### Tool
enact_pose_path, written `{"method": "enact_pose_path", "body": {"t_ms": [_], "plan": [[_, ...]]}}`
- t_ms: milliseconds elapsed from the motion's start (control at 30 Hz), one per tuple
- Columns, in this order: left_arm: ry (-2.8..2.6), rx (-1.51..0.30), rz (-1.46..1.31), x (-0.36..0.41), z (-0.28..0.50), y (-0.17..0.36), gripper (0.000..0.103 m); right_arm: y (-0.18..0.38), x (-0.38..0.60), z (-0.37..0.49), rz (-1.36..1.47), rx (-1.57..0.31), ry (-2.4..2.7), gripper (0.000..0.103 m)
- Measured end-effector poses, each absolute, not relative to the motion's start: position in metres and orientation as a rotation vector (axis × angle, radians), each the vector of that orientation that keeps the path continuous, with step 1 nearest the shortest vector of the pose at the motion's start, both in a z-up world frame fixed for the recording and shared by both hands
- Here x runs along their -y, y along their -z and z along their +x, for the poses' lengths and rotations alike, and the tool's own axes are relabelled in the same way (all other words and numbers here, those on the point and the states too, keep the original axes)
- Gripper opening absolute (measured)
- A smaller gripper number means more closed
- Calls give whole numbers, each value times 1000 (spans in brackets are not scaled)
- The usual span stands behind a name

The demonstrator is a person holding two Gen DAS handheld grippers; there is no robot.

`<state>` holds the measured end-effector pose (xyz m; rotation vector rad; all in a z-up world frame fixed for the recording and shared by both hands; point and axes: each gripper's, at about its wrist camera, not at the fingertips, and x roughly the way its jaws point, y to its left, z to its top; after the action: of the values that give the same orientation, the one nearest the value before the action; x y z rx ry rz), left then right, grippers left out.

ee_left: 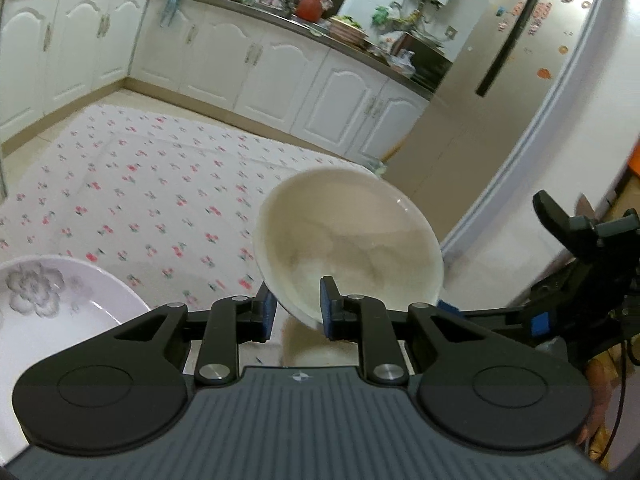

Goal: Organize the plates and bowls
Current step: 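Carry the second cream bowl with both tools to the nested bowls, then lower the cream bowl into the nested bowls and open both tools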

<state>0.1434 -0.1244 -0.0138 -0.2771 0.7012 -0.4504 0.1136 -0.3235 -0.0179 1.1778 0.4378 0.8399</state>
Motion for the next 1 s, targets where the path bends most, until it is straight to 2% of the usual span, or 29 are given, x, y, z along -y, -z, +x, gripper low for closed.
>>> {"method": "enact_pose_path", "body": {"t_ms": [1000], "plan": [[498,-798,-245,136,137,31,22,48,320,54,1226,-495,-715,103]]}}
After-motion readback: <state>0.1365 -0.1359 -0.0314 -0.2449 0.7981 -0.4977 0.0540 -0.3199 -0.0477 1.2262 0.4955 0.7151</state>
